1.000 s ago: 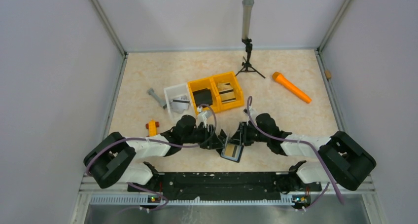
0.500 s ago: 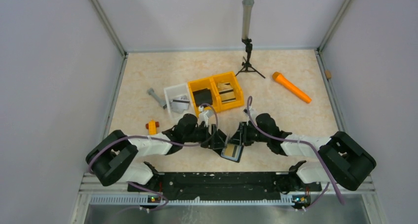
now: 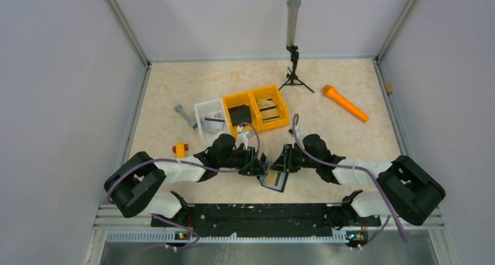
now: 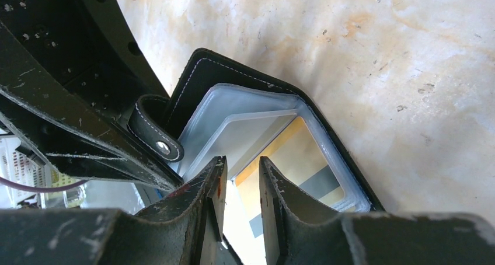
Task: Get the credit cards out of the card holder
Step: Remove the credit card from the card holder.
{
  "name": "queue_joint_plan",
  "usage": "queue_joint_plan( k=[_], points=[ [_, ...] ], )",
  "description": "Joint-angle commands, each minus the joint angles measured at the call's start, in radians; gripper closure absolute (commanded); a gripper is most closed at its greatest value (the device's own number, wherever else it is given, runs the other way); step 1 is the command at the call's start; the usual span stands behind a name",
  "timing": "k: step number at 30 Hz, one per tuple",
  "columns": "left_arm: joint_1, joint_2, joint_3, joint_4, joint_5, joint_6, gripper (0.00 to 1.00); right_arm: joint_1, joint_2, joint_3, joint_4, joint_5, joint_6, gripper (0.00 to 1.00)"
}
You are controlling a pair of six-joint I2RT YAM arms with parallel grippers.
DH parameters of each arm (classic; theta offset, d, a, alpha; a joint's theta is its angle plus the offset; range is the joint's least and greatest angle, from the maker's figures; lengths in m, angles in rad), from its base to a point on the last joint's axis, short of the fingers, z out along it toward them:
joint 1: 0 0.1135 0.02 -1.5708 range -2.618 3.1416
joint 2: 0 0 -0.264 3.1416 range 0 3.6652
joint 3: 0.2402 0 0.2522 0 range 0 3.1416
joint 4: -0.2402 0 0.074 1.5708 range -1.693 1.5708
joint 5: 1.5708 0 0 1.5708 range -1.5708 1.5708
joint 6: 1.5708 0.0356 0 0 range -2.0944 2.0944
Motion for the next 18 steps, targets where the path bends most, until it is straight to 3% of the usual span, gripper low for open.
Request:
queue_joint_plan(
  k=[1,3,8,12,15,18],
  points=[
    [0.001,-0.004,0.012,0.06,0.022,0.002,0.62,0.012,-0.024,0.007,0.017,-0.007,-0.022,0.71],
    [0.002,-0.004,0.012,0.061,0.023,0.002,0.68,0.013,-0.028,0.008,0.003,0.0,-0.03,0.71],
    [0.002,-0.011,0.009,0.06,0.02,0.002,0.71,0.013,-0.065,0.016,-0.079,0.04,-0.068,0.71],
    [0.001,-0.016,0.009,0.058,0.019,0.002,0.66,0.013,-0.096,0.022,-0.15,0.076,-0.098,0.7],
    [0.002,-0.014,0.012,0.055,0.02,0.004,0.57,0.013,-0.116,0.02,-0.168,0.085,-0.105,0.68],
    [0.002,-0.009,0.013,0.052,0.018,0.007,0.56,0.012,-0.119,0.013,-0.16,0.086,-0.103,0.67]
  ],
)
